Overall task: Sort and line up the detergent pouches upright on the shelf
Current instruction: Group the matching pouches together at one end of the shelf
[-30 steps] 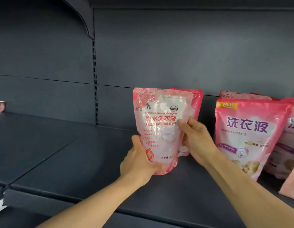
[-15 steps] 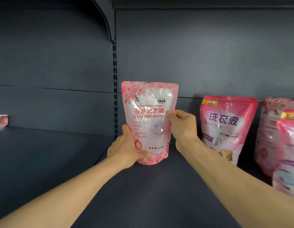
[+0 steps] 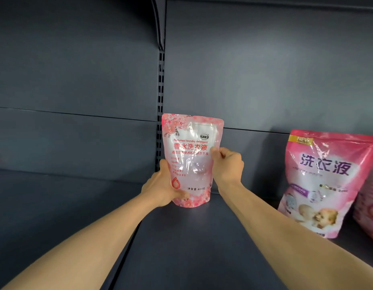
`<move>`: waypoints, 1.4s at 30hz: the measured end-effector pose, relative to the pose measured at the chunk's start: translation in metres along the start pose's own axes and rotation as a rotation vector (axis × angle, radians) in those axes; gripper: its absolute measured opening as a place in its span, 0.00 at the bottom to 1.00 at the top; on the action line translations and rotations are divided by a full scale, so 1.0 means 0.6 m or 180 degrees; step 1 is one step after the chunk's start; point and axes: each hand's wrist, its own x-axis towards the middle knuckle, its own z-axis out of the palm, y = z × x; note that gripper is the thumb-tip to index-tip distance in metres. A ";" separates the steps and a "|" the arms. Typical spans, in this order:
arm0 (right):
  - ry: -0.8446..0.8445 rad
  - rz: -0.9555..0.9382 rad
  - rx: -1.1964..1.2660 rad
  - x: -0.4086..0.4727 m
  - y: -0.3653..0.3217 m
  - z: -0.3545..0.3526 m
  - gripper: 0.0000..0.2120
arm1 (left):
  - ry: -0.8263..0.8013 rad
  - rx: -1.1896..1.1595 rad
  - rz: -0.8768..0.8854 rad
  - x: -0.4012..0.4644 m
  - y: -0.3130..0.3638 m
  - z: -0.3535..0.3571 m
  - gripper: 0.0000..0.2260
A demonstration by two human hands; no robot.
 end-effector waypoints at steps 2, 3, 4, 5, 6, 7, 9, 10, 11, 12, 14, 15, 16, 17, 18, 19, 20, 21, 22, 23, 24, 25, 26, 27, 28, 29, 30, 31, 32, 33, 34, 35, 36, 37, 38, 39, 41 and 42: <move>-0.0048 -0.0133 -0.0091 0.005 0.004 -0.001 0.17 | 0.0071 -0.0004 -0.0021 0.002 -0.001 0.004 0.33; -0.0083 -0.0207 -0.0168 0.007 0.005 -0.003 0.17 | 0.0122 -0.0018 -0.0038 0.001 -0.001 0.006 0.32; -0.0125 -0.0272 -0.0274 0.009 0.006 -0.005 0.17 | 0.0179 -0.0038 -0.0063 -0.002 -0.002 0.009 0.31; -0.0185 -0.0328 -0.0400 0.010 0.008 -0.008 0.17 | 0.0242 -0.0040 -0.0087 -0.005 -0.002 0.012 0.30; -0.0260 -0.0375 -0.0550 0.011 0.010 -0.010 0.16 | 0.0290 -0.0022 -0.0110 -0.009 -0.002 0.014 0.30; -0.0341 -0.0412 -0.0708 0.011 0.013 -0.012 0.15 | 0.0322 -0.0003 -0.0113 -0.012 -0.001 0.017 0.29; -0.0468 -0.0457 -0.0971 0.010 0.019 -0.015 0.12 | 0.0314 -0.0042 -0.0077 -0.011 -0.001 0.020 0.29; -0.0494 -0.0470 -0.1025 0.012 0.022 -0.016 0.11 | 0.0285 -0.0096 -0.0057 -0.008 0.000 0.020 0.29; -0.0501 -0.0469 -0.1045 0.014 0.023 -0.017 0.11 | 0.0256 -0.0152 -0.0043 -0.005 0.000 0.021 0.29; -0.0499 -0.0461 -0.1060 0.017 0.024 -0.018 0.11 | 0.0237 -0.0200 -0.0043 -0.001 0.000 0.021 0.29; -0.0496 -0.0446 -0.1114 0.022 0.022 -0.019 0.11 | 0.0226 -0.0254 -0.0044 0.004 0.002 0.023 0.29; -0.0510 -0.0454 -0.1121 0.024 0.021 -0.020 0.11 | 0.0231 -0.0277 -0.0043 0.005 0.002 0.024 0.29; -0.0551 -0.0471 -0.1109 0.025 0.020 -0.022 0.11 | 0.0236 -0.0320 -0.0038 0.006 0.002 0.026 0.29; -0.0612 -0.0483 -0.1091 0.023 0.019 -0.025 0.10 | 0.0233 -0.0372 -0.0044 0.006 0.002 0.028 0.30; -0.0697 -0.0475 -0.1055 0.019 0.017 -0.030 0.09 | 0.0215 -0.0426 -0.0063 0.005 0.002 0.028 0.30; -0.0777 -0.0454 -0.0987 0.013 0.015 -0.038 0.08 | 0.0196 -0.0470 -0.0089 0.002 0.003 0.028 0.32; -0.0816 -0.0425 -0.0906 0.004 0.014 -0.047 0.09 | 0.0196 -0.0487 -0.0117 -0.003 0.004 0.028 0.35; -0.0812 -0.0416 -0.0824 -0.005 0.013 -0.058 0.12 | 0.0240 -0.0474 -0.0138 -0.009 0.007 0.027 0.40; -0.0768 -0.0446 -0.0759 -0.014 0.014 -0.073 0.17 | 0.0330 -0.0427 -0.0164 -0.018 0.012 0.026 0.44; -0.0684 -0.0516 -0.0722 -0.023 0.015 -0.090 0.19 | 0.0481 -0.0355 -0.0177 -0.028 0.018 0.024 0.47; -0.0582 -0.0624 -0.0718 -0.034 0.017 -0.109 0.21 | 0.0675 -0.0270 -0.0154 -0.041 0.026 0.022 0.48; -0.0475 -0.0751 -0.0734 -0.044 0.020 -0.131 0.21 | 0.0876 -0.0172 -0.0067 -0.053 0.034 0.021 0.46; -0.0372 -0.0860 -0.0753 -0.053 0.023 -0.154 0.21 | 0.1076 -0.0067 0.0089 -0.066 0.044 0.021 0.43; -0.0279 -0.0936 -0.0773 -0.062 0.026 -0.178 0.21 | 0.1232 0.0002 0.0283 -0.076 0.051 0.025 0.39; -0.0199 -0.0972 -0.0799 -0.070 0.031 -0.202 0.21 | 0.1305 0.0028 0.0473 -0.086 0.061 0.030 0.37; -0.0120 -0.0989 -0.0810 -0.077 0.033 -0.225 0.21 | 0.1289 0.0013 0.0638 -0.093 0.073 0.037 0.35; -0.0047 -0.0981 -0.0810 -0.085 0.035 -0.248 0.20 | 0.1190 -0.0003 0.0774 -0.098 0.087 0.047 0.34; 0.0004 -0.0975 -0.0809 -0.092 0.036 -0.271 0.19 | 0.1037 -0.0015 0.0874 -0.103 0.104 0.058 0.33; 0.0037 -0.0975 -0.0835 -0.101 0.037 -0.294 0.19 | 0.0821 -0.0025 0.0936 -0.108 0.125 0.072 0.32; 0.0059 -0.0987 -0.0877 -0.109 0.039 -0.317 0.19 | 0.0579 -0.0050 0.0984 -0.112 0.145 0.088 0.31; 0.0087 -0.1002 -0.0922 -0.117 0.041 -0.339 0.19 | 0.0346 -0.0097 0.1020 -0.115 0.165 0.105 0.32; 0.0125 -0.1015 -0.0966 -0.125 0.044 -0.360 0.20 | 0.0130 -0.0175 0.1032 -0.116 0.184 0.123 0.32; 0.0172 -0.1036 -0.1001 -0.131 0.047 -0.380 0.20 | -0.0059 -0.0274 0.1019 -0.116 0.203 0.142 0.34; 0.0219 -0.1067 -0.1034 -0.136 0.050 -0.398 0.20 | -0.0238 -0.0380 0.0983 -0.115 0.220 0.161 0.36; 0.0275 -0.1095 -0.1075 -0.140 0.054 -0.416 0.20 | -0.0394 -0.0499 0.0922 -0.113 0.237 0.180 0.38; 0.0348 -0.1110 -0.1123 -0.143 0.057 -0.433 0.20 | -0.0525 -0.0627 0.0836 -0.111 0.252 0.198 0.42; 0.0555 -0.1132 -0.1292 -0.147 0.061 -0.466 0.22 | -0.0654 -0.0904 0.0691 -0.106 0.278 0.230 0.48; 0.0699 -0.1166 -0.1388 -0.149 0.063 -0.483 0.22 | -0.0672 -0.1028 0.0643 -0.104 0.289 0.244 0.51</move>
